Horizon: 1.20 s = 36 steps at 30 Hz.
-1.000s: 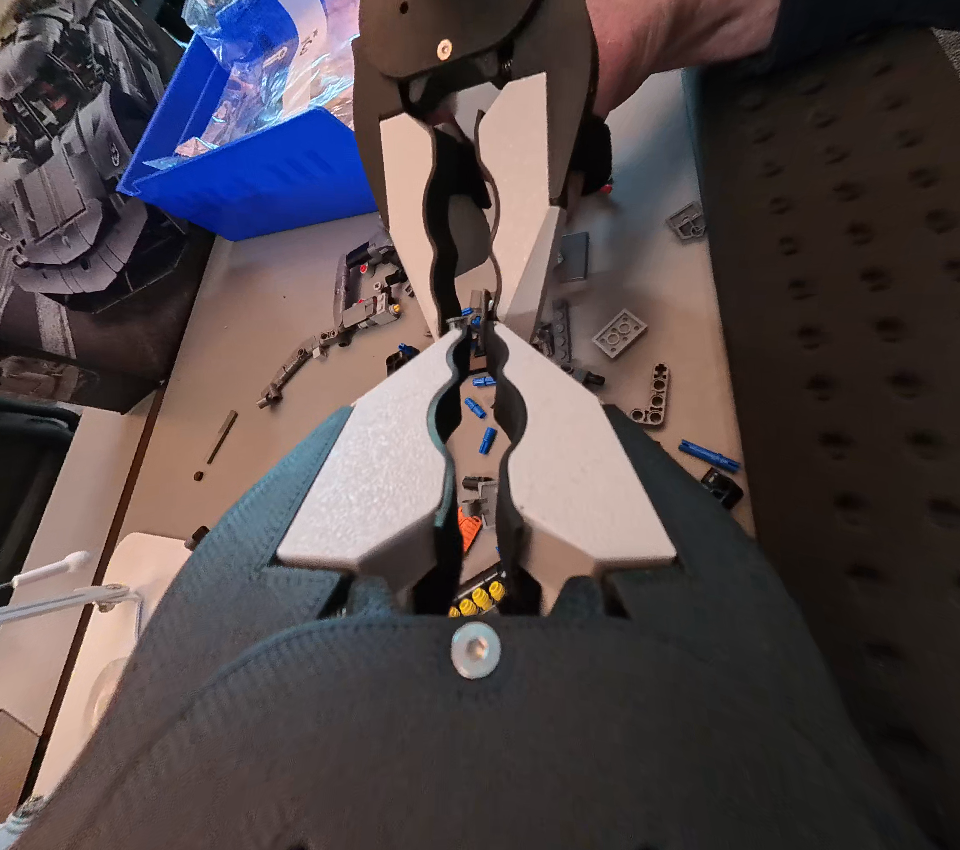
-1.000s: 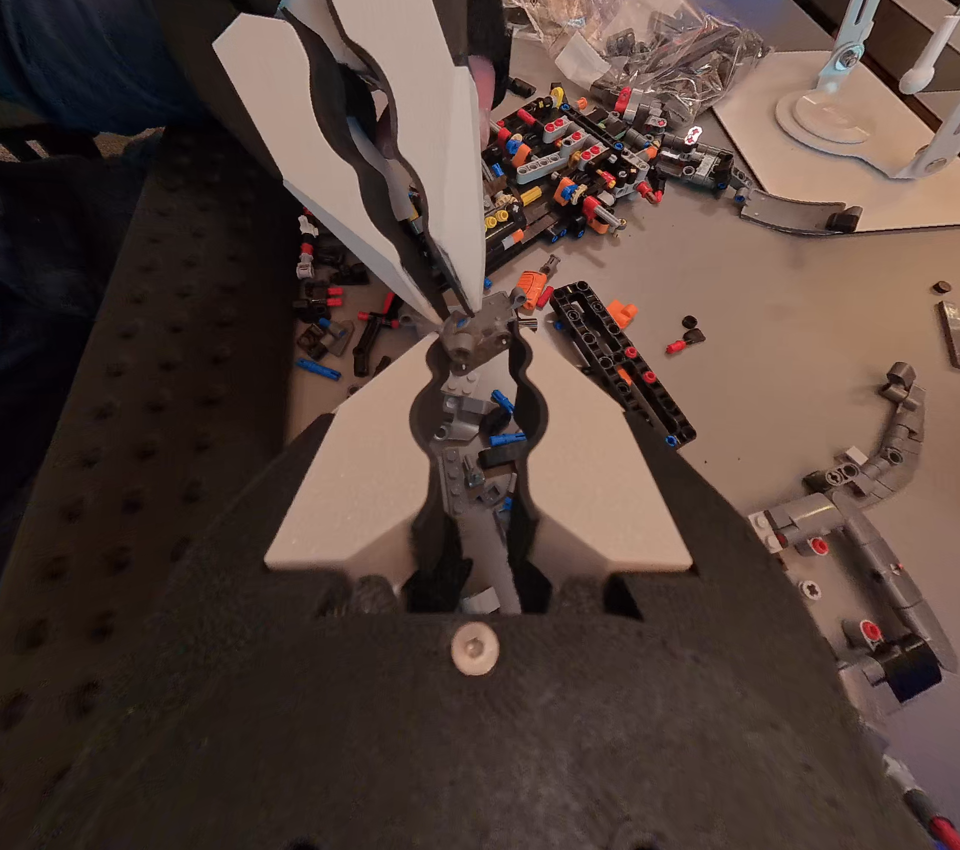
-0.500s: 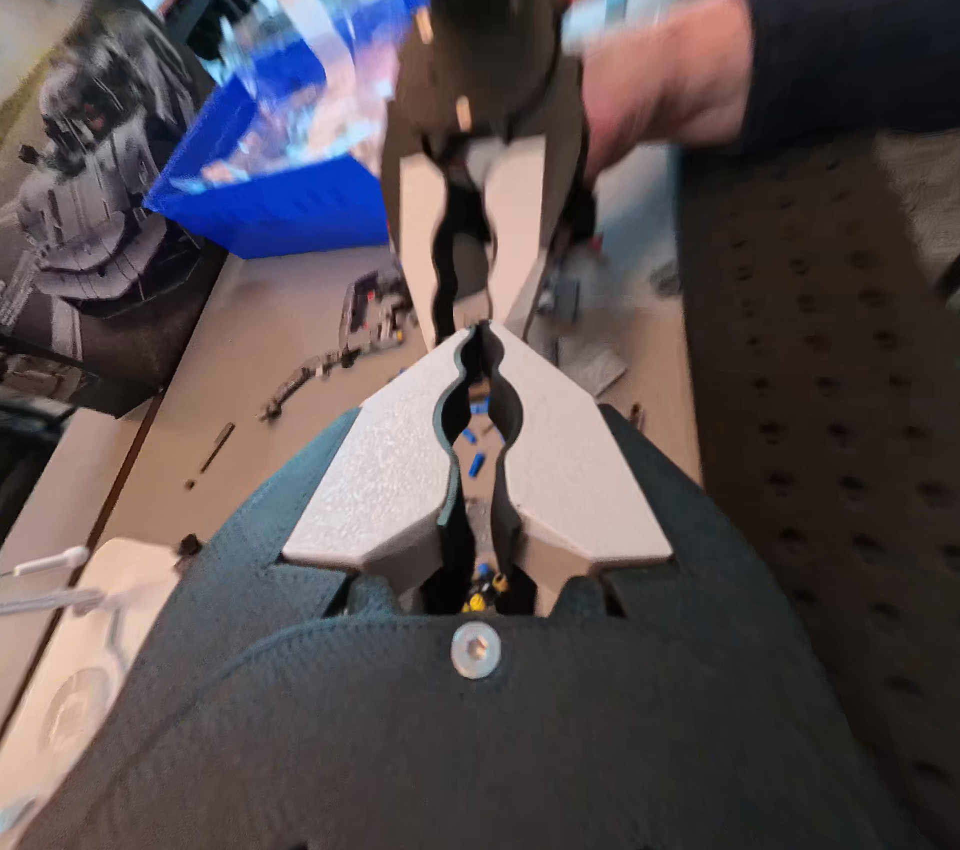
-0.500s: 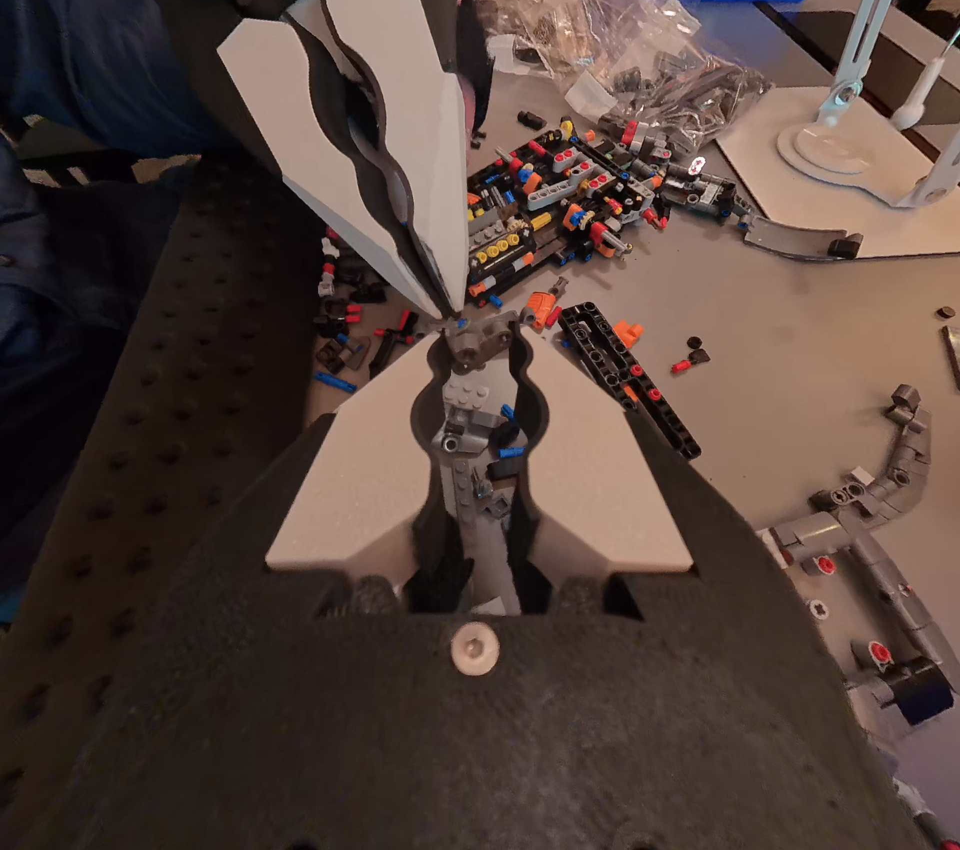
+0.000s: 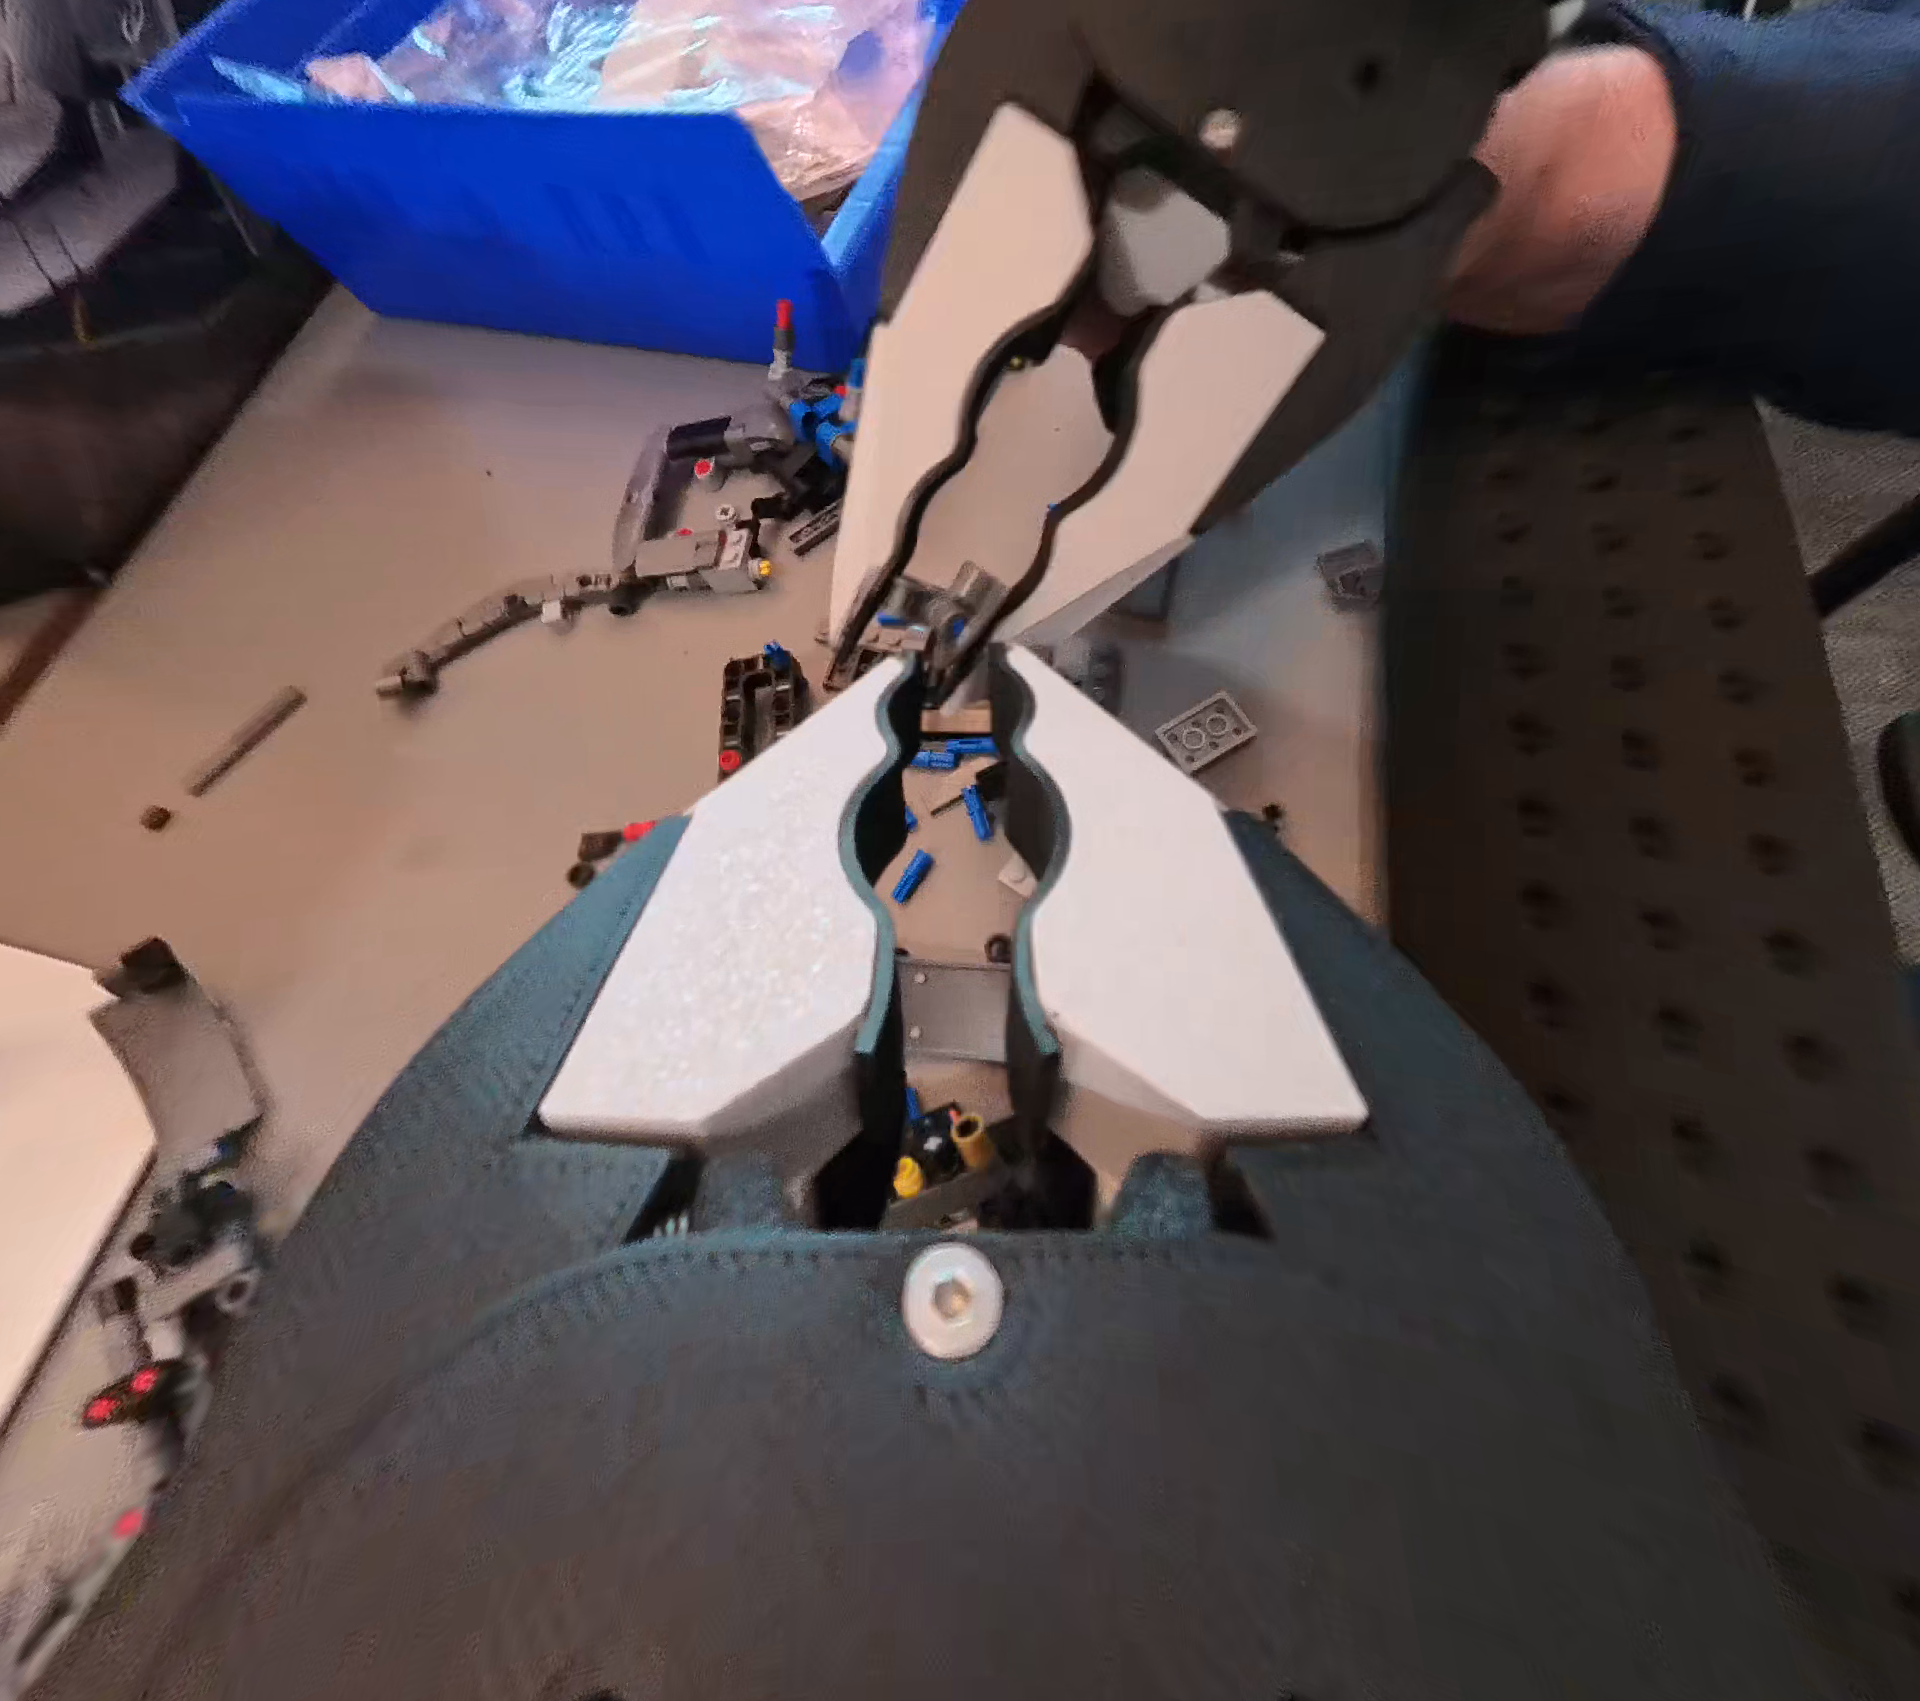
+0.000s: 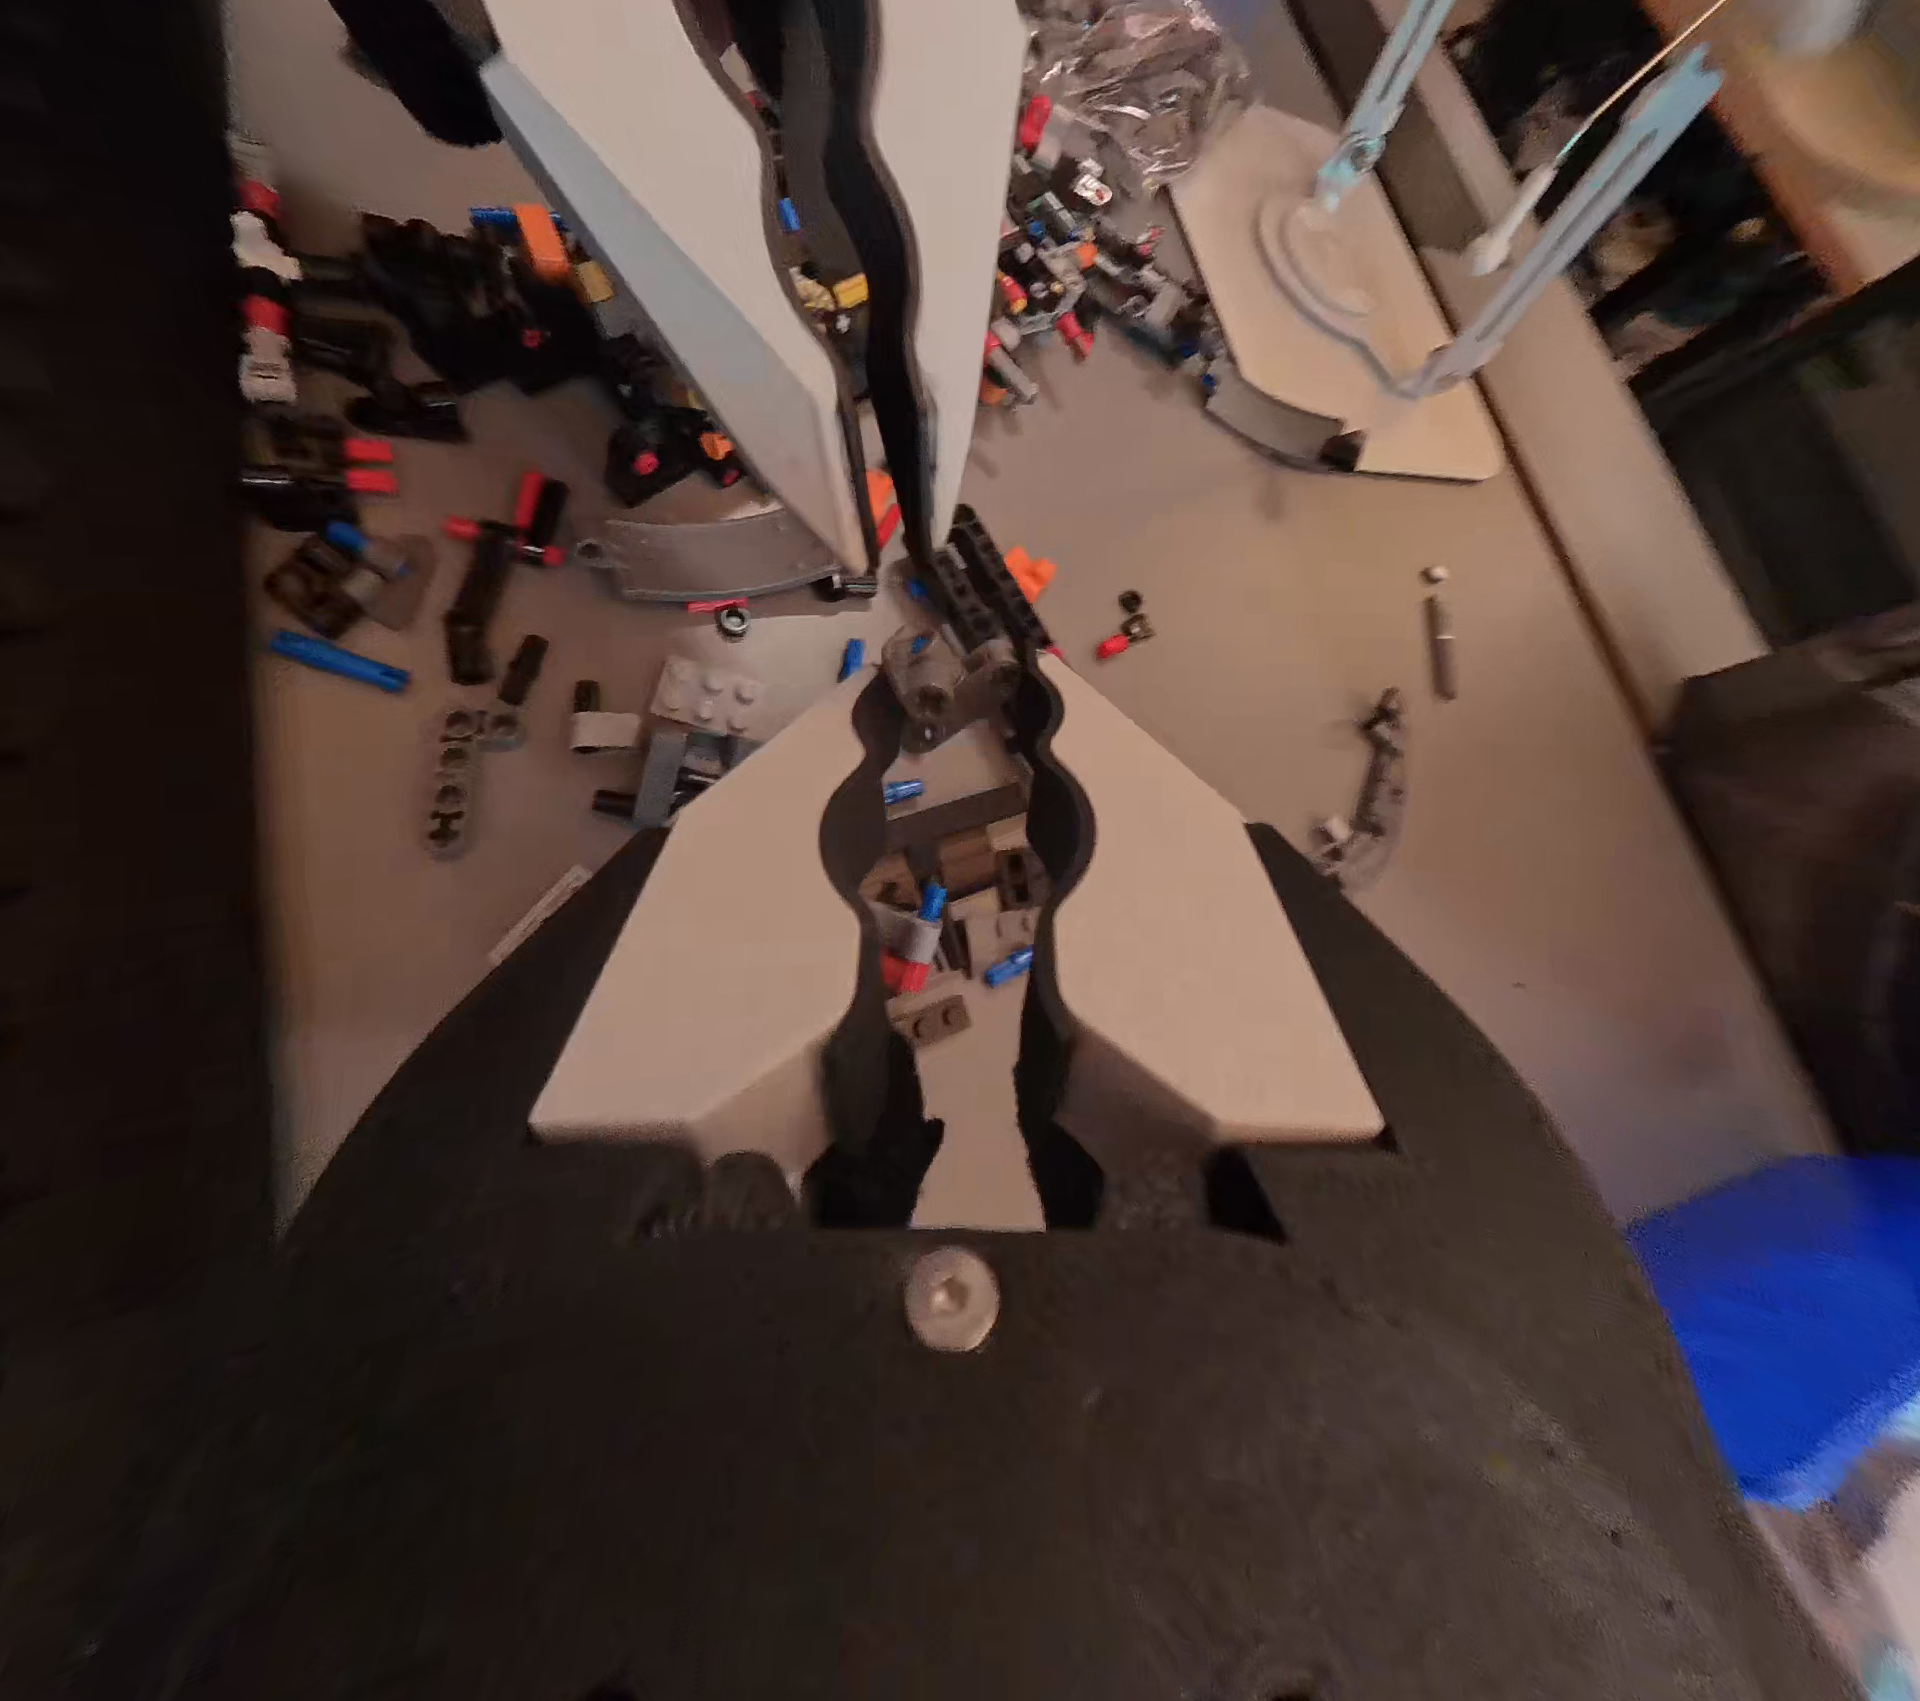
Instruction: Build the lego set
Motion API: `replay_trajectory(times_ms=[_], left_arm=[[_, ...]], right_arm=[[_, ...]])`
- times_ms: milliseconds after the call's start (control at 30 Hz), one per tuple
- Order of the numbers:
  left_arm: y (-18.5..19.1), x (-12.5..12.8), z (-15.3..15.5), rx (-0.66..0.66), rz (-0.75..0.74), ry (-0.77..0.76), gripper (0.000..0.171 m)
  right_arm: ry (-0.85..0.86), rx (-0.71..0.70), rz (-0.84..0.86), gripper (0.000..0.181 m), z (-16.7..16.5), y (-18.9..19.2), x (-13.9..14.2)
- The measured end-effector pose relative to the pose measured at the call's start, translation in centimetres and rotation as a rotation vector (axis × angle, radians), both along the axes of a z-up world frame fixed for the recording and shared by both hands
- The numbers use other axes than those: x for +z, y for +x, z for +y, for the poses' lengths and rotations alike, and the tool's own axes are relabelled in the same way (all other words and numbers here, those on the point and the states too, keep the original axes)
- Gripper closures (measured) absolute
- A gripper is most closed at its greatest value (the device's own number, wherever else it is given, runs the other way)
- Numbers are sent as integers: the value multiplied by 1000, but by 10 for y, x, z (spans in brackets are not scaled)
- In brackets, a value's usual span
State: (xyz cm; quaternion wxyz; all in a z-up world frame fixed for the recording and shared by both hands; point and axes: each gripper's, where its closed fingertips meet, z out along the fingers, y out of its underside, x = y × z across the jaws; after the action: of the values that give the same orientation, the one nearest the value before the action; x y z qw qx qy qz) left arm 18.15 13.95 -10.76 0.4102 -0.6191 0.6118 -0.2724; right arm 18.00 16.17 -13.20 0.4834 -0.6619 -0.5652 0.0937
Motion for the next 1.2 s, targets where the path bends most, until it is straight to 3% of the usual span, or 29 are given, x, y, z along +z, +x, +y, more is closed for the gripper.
replay_trajectory(times_ms=[233,667,733,800,1200], left_arm=[[8,4,-2,-4,-122,-322,137],[11,5,6,59,-160,-348,142],[9,6,10,84,-171,-338,157],[7,7,9,72,-169,-344,158],[3,10,4,24,-160,-347,160]], right_arm=[[177,-64,-122,162,7,-1,4],[426,-213,-296,161,19,3,19],[451,-217,-314,161,19,3,20],[478,-217,-323,161,18,1,23],[493,-191,-304,165,12,1,26]])
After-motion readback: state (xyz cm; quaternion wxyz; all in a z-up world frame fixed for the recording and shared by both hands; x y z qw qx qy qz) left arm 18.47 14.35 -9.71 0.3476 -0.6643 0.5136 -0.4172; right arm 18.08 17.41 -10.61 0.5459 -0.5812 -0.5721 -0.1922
